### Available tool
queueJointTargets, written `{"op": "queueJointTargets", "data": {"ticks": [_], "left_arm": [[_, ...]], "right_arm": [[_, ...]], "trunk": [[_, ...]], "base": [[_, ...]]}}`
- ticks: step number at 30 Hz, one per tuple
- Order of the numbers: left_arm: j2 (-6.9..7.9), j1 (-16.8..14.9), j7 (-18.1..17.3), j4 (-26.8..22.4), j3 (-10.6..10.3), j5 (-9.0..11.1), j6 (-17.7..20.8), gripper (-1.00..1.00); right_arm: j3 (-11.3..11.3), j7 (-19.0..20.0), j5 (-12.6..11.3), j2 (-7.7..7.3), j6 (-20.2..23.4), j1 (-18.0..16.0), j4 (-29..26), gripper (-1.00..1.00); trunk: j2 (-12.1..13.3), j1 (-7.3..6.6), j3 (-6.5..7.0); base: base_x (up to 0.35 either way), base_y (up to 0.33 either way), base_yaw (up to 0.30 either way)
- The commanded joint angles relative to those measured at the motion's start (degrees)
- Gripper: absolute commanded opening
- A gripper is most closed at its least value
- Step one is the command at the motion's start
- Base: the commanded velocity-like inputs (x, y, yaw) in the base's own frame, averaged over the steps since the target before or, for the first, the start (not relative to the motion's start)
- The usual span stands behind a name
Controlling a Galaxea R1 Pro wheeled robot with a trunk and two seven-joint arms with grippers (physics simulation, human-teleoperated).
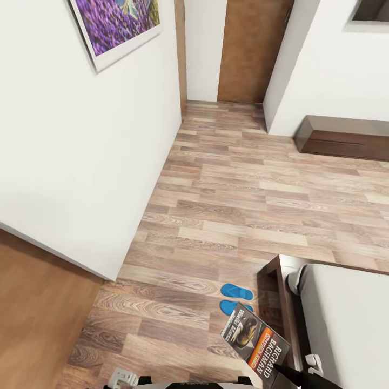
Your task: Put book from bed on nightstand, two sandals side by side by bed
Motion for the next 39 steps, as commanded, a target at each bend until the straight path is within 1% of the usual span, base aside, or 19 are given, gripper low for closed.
{"op": "queueJointTargets", "data": {"ticks": [1, 12, 15, 16, 18, 20, 21, 22, 24, 31, 39], "left_arm": [[0.0, 0.0, -0.2, 0.0, -0.5, 0.3, -0.2, 1.0], [-0.04, 0.0, -0.2, 0.0, -0.5, 0.4, -0.3, 1.0], [-0.03, 0.0, -0.2, 0.0, -0.1, 0.6, -0.2, 1.0], [-0.03, 0.0, -0.2, 0.0, 0.1, 0.9, -0.2, 1.0], [-0.03, 0.0, -0.2, 0.0, 0.8, 2.0, -0.2, 1.0], [-0.03, 0.0, -0.2, 0.0, 1.6, 4.3, -0.2, 1.0], [-0.03, 0.0, -0.2, 0.0, 1.7, 4.8, -0.2, 1.0], [0.02, 0.0, -0.2, 0.0, 2.0, 6.7, -0.2, 1.0], [0.04, 0.0, -0.2, 0.0, 2.1, 7.7, -0.2, 1.0], [0.03, 0.0, -0.5, 0.0, 2.1, 8.4, -0.2, 1.0], [-0.02, 0.0, -0.5, 0.0, 2.1, 8.5, -0.2, 1.0]], "right_arm": [[0.5, 0.1, -0.5, -0.03, -0.2, 0.0, 0.0, -1.0], [0.5, 0.1, -0.5, -0.09, -0.3, 0.0, 0.1, -1.0], [0.5, 0.1, -0.5, -0.1, -0.3, 0.0, 0.1, -1.0], [0.5, 0.1, -0.5, -0.1, -0.3, 0.0, 0.1, -1.0], [0.5, 0.0, -0.5, -0.11, -0.3, 0.0, 0.1, -1.0], [0.4, -0.3, -0.5, -0.11, -0.3, 0.0, 0.2, -1.0], [0.4, -0.5, -0.5, -0.11, -0.3, 0.0, 0.2, -1.0], [0.4, -1.1, -0.5, -0.11, -0.3, 0.0, 0.6, -1.0], [0.4, -1.4, -0.5, -0.11, -0.3, 0.0, 1.4, -1.0], [0.3, -1.6, -0.5, -0.11, -0.4, 0.0, 2.1, -1.0], [0.3, -1.6, -0.5, -0.11, -0.9, 0.0, 2.1, -1.0]], "trunk": [[-0.1, 0.03, -0.07], [-0.1, 0.03, -0.07], [-0.1, 0.03, -0.07], [-0.1, 0.03, -0.07], [-0.1, 0.03, -0.07], [-0.1, 0.03, -0.07], [-0.1, 0.03, -0.07], [-0.1, 0.03, -0.07], [-0.1, 0.03, 0.02], [-0.1, 0.03, 0.57], [-0.1, 0.03, 1.3]], "base": [[0.0, 0.0, 0.007], [0.0, 0.0, 0.001], [0.0, 0.0, 0.0], [0.0, 0.0, 0.0], [0.0, 0.0, 0.0], [0.0, 0.0, 0.0], [0.0, 0.0, 0.0], [0.0, 0.0, 0.0], [0.0, 0.0, 0.0], [0.0, 0.0, 0.0], [0.0, 0.0, 0.0]]}}
